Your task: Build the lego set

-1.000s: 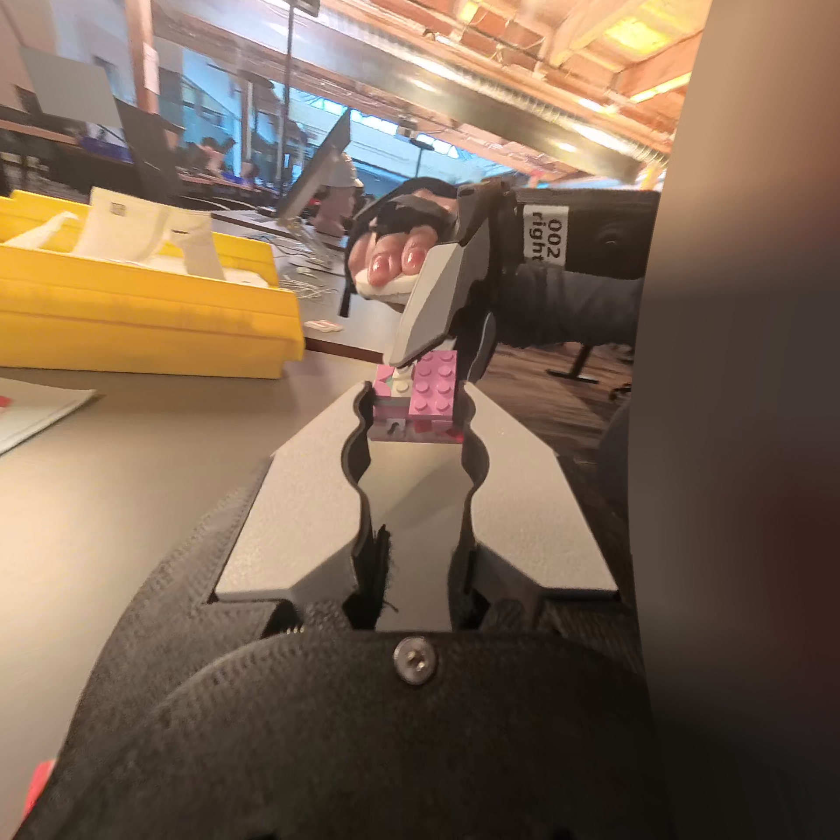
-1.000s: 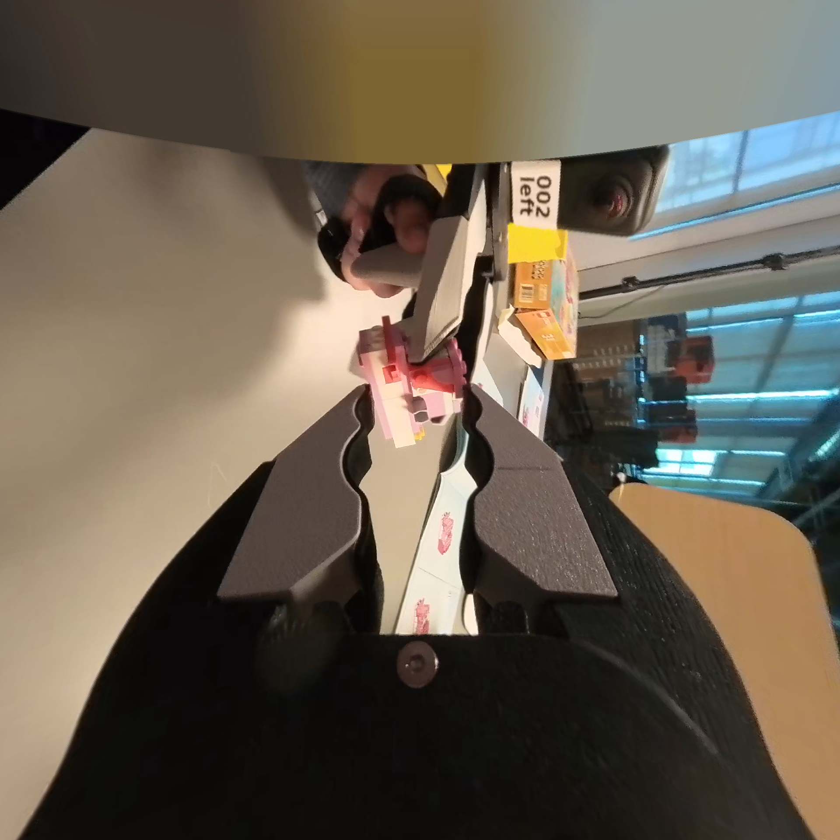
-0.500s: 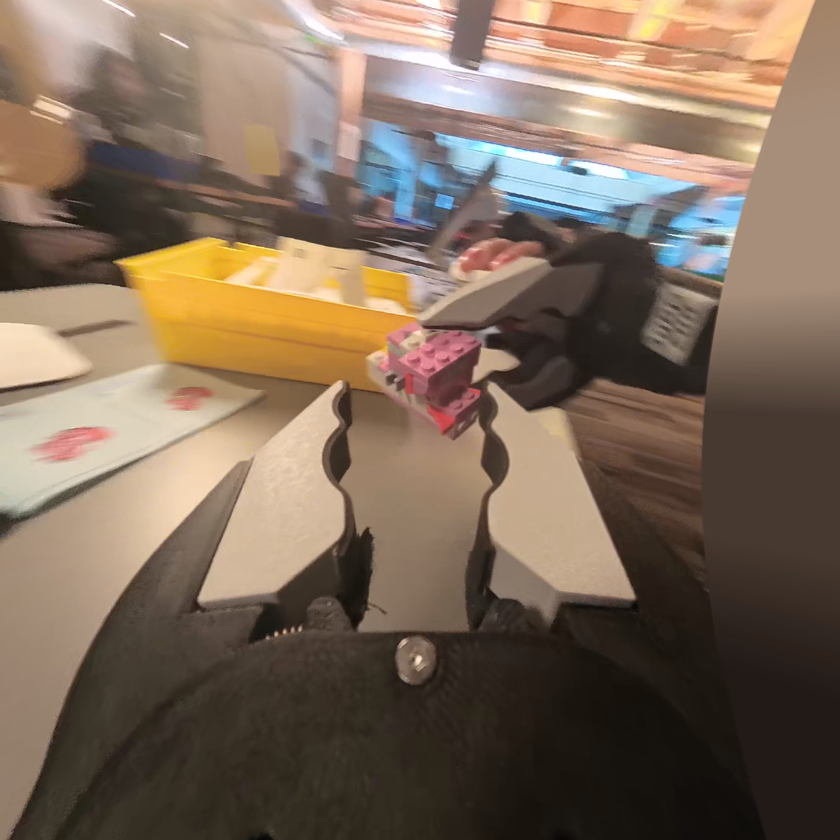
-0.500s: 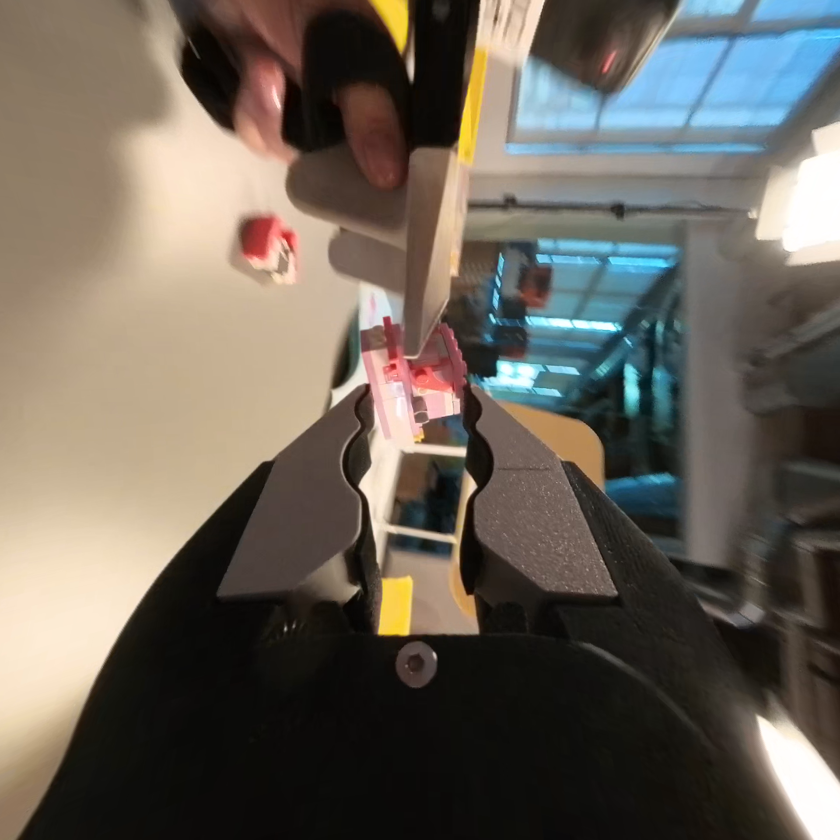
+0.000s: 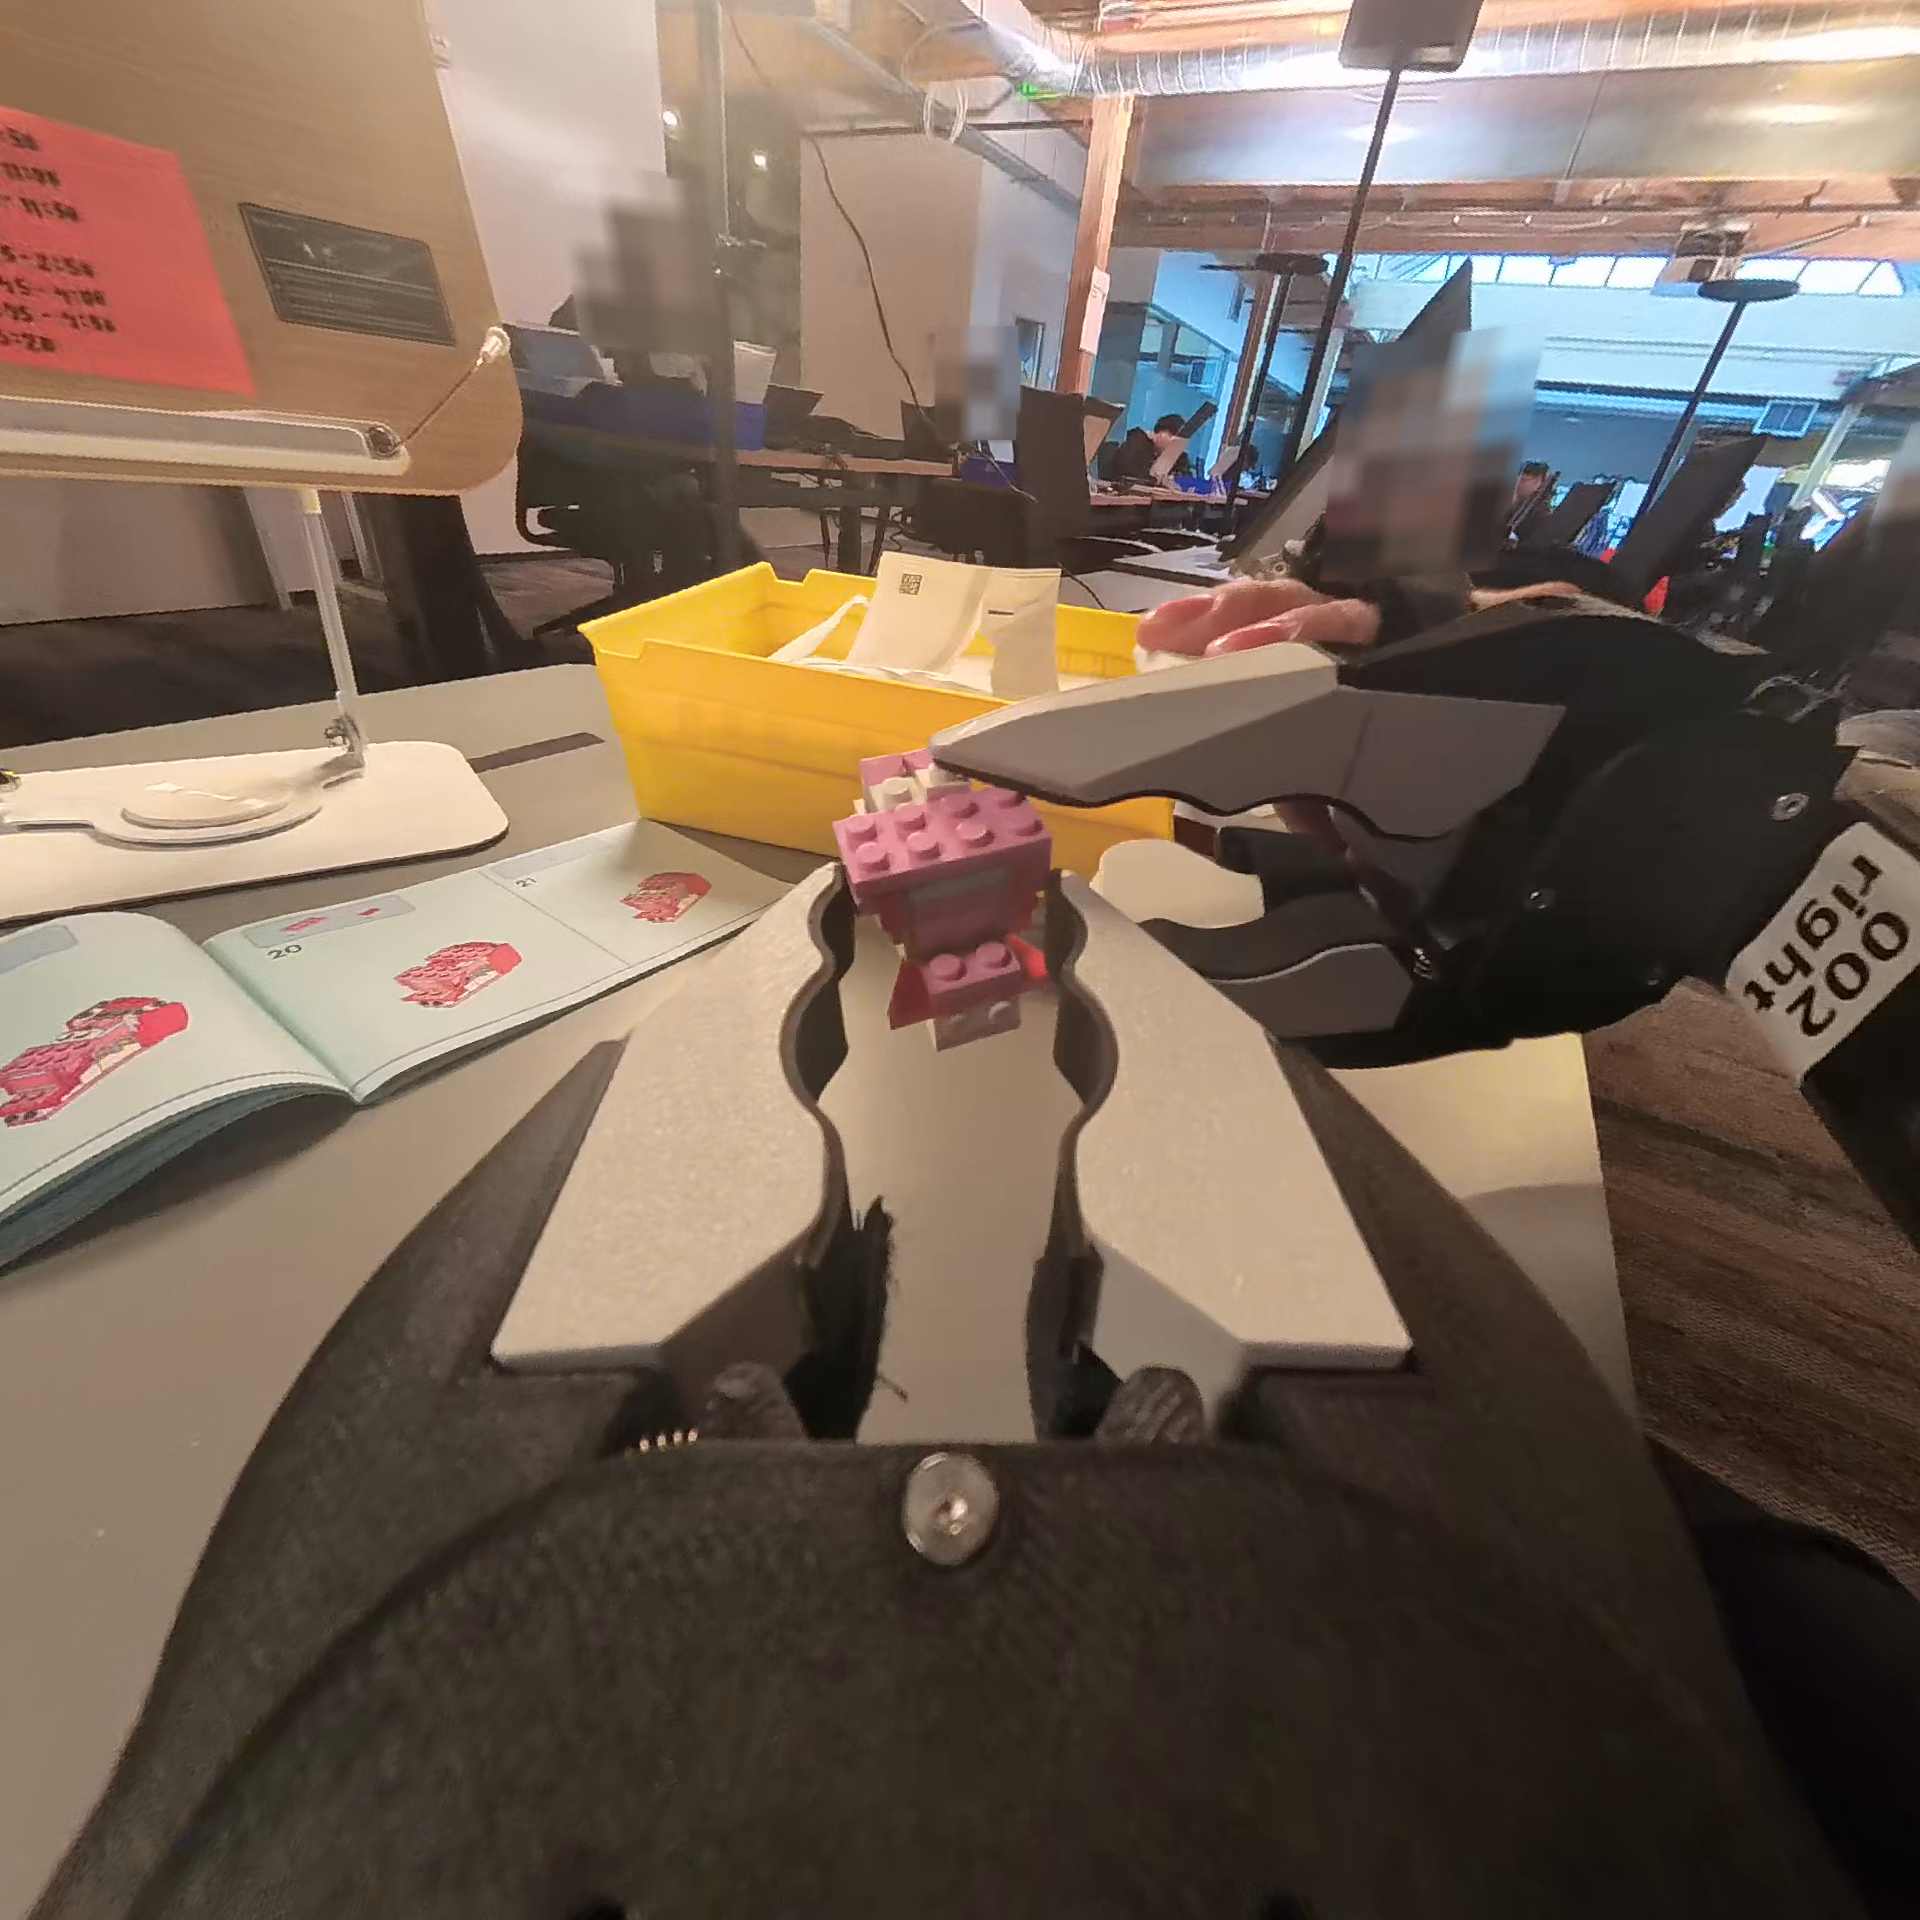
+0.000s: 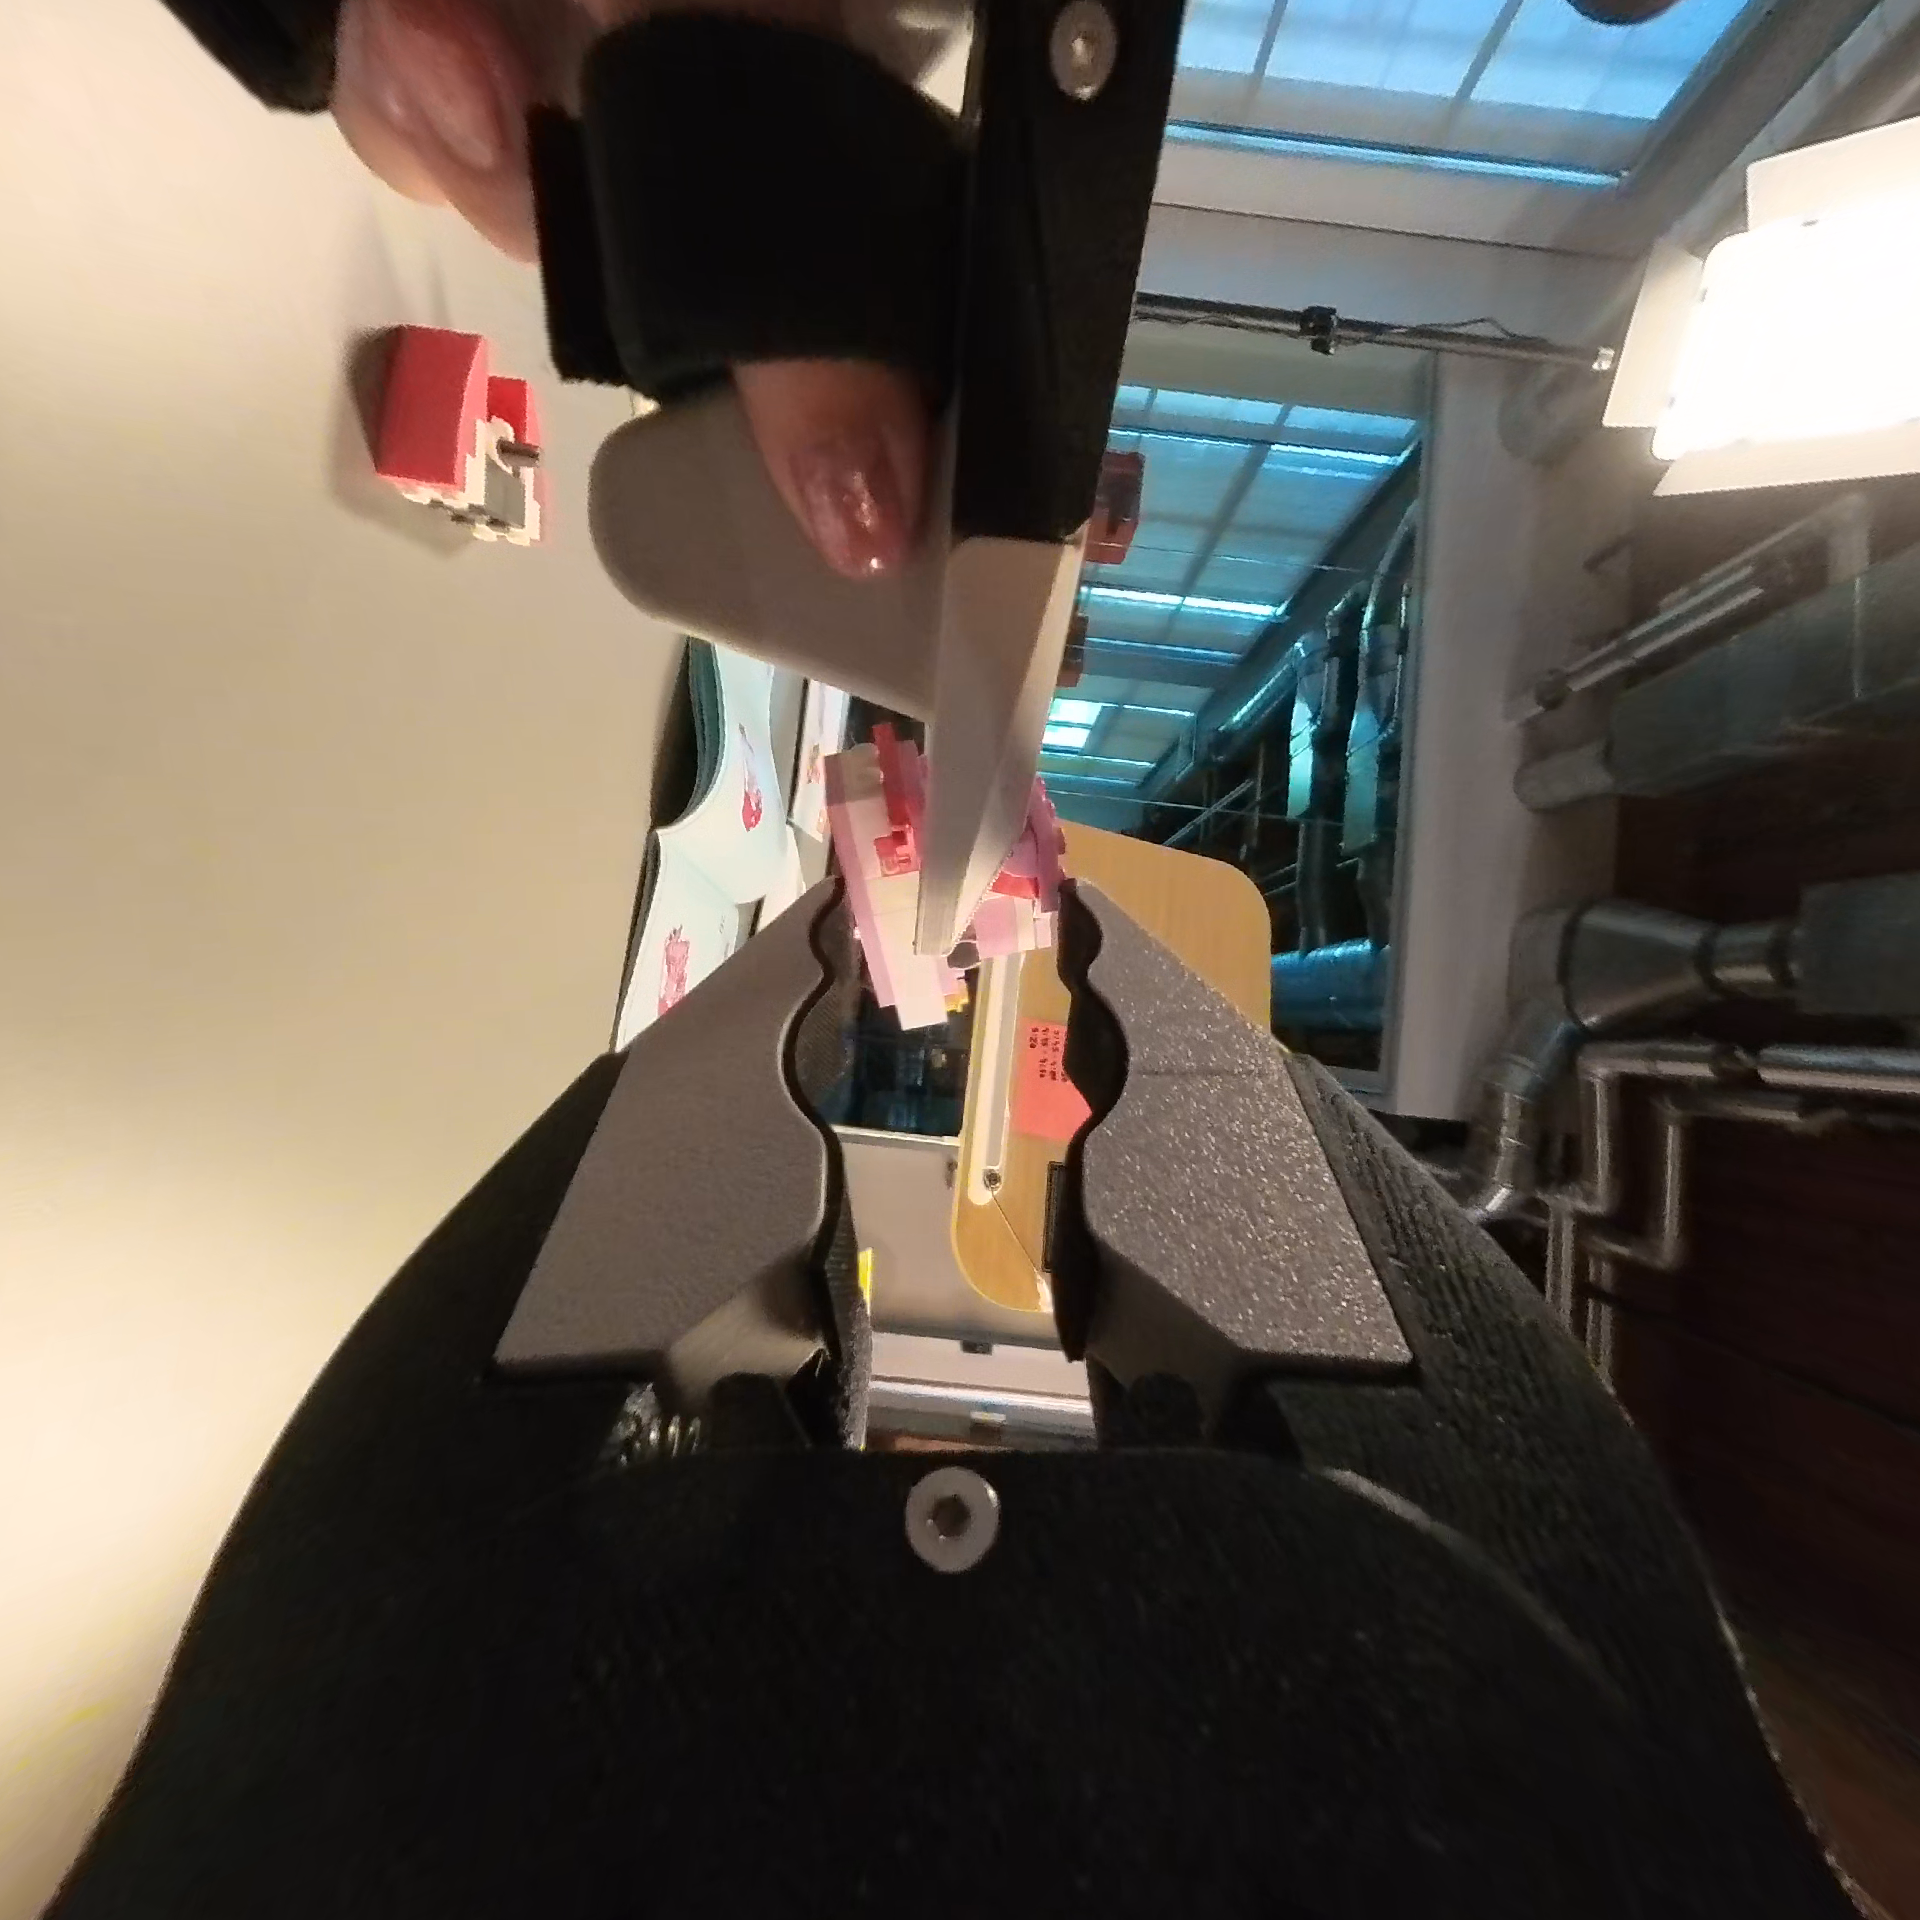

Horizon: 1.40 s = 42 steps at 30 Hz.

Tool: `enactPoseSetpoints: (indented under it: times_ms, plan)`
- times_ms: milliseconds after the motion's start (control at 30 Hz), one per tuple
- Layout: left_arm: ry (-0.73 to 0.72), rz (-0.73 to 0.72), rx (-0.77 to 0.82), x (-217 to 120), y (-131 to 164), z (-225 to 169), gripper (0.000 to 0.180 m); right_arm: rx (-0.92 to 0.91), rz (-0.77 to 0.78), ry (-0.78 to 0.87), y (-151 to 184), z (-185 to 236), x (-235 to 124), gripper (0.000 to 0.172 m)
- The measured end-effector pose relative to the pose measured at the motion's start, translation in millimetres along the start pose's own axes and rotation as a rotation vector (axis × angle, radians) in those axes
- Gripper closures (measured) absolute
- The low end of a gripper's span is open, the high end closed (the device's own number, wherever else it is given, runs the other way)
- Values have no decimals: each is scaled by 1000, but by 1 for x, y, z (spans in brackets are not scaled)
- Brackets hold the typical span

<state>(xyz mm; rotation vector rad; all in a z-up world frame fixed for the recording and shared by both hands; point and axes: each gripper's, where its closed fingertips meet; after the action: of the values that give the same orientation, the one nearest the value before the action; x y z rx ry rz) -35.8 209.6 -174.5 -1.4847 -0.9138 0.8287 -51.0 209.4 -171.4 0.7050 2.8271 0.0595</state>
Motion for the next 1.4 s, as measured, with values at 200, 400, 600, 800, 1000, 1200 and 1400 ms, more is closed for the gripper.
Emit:
enactPoseSetpoints:
  times_ms: [200,400,600,800,1000,1200,1400]
  plan:
    - [4,10,18,0,1,-2,146,-9,-17,-6,-1,1,-2,134]
    - [31,17,13,0,2,-6,146,-8,-75,-20,-3,2,-5,133]
    - [44,32,4,0,4,-7,146,77,-150,-62,-9,4,-10,117]
    - [124,60,-12,-1,9,-15,146,189,-240,-207,-9,12,-17,110]
    - [208,89,-79,-1,13,-21,146,174,-232,-288,-5,20,-21,121]
    - [221,113,-74,0,17,-25,146,134,-217,-297,-4,23,-21,132]
    - [234,117,-63,0,19,-27,146,117,-227,-321,-4,23,-23,133]
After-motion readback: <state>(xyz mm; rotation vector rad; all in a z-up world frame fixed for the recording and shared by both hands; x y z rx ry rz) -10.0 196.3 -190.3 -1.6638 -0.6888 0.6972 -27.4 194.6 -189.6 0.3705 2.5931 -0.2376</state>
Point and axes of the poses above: each gripper's, where its closed fingertips meet, x out along the fingers, y out of its underside, z = x × y across the jaws, and after that the axes turned 9 degrees about -y, right-handed
